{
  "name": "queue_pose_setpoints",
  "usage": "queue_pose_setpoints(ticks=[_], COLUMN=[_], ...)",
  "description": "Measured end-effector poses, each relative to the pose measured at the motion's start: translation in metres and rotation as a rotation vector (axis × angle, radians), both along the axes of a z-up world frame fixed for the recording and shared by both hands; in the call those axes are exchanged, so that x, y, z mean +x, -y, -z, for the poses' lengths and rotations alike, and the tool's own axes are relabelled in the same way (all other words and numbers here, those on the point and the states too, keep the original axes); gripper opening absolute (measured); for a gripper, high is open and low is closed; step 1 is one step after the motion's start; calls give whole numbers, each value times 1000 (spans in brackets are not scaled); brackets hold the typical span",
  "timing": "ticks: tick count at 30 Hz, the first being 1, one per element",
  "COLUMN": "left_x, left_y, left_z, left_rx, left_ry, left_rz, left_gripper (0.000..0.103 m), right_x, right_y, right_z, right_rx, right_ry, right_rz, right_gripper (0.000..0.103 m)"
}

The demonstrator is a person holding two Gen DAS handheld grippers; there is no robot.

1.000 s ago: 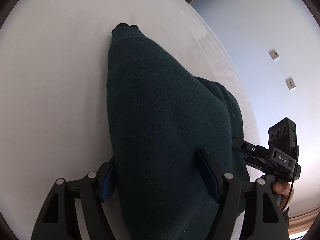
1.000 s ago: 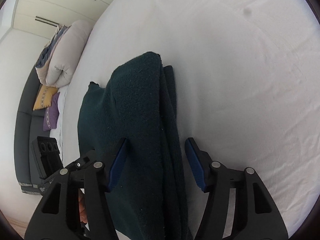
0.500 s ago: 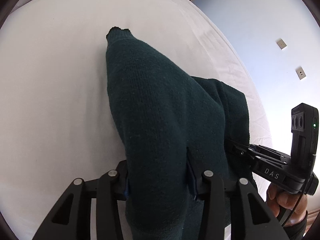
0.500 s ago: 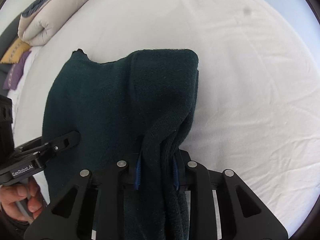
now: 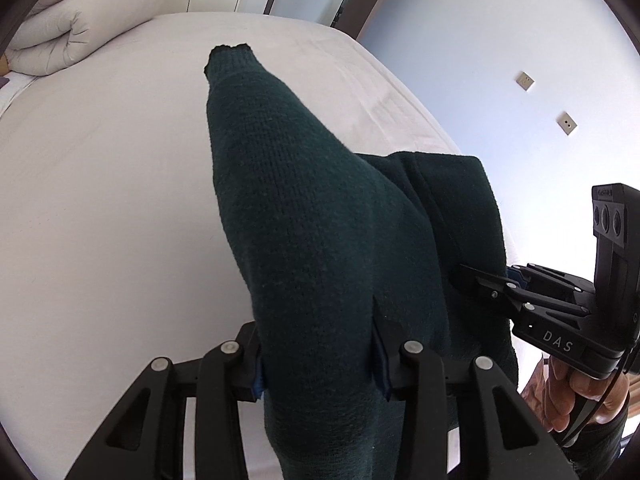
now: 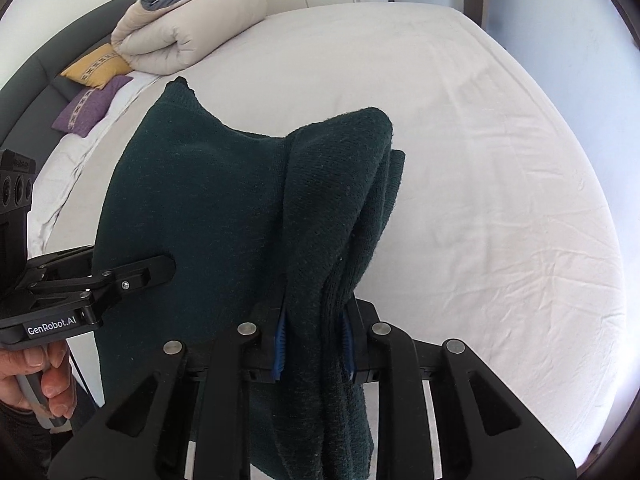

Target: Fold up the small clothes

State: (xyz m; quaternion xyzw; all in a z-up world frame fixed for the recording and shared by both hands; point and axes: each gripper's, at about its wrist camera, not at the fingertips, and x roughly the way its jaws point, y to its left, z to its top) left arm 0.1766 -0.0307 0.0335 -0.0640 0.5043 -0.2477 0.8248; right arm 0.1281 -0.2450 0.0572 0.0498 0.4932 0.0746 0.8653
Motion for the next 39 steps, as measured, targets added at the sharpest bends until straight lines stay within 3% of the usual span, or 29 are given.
queue_pose_setpoints(ticks=[4,7,10,13,15,17,21,24,28,30,35,39], left_x=[-42,-64,-71,-73,-74,-73,-70,-60,-63,-70,-91,-118], left_y=[-38,-57,-65,-64,-67,-70,-64,-71,-81,-88,-109,-105], left_z=[6,26,63,106,118,119,122,130,126,119,97,70], left_rx=[25,38,49,91,67,43,108,63,5,-17,-35,-35], left_ry=[-12,-25,-78,-132,-110,-114,-58,-79,-56,-35,46,162], left_rz=[-3,-17,-46,-53,-79,-93,-80,-105,-116,-141,-250,-282], left_gripper=[42,43,43,48,56,57,66,75,77,77,76,79], right_x=[-41,-64,-70,-75,-73,-75,-78,-91,-99,-110,-147,-161], right_y=[-41,-62,-72,-83,-82,-76,-76,-68,-37,-19,19,15], right_z=[2,17,50,99,125,136,139,139,144,139,111,74], right_rx=[26,48,95,71,10,44,42,38,155,189,277,452], right_ry=[-18,-30,-88,-153,-156,-144,-127,-105,-58,-23,58,154], right_rz=[-59,-74,-62,-42,-21,1,10,6,31,69,222,129], right_gripper=[20,20,20,20,23,25,25,26,44,58,59,59])
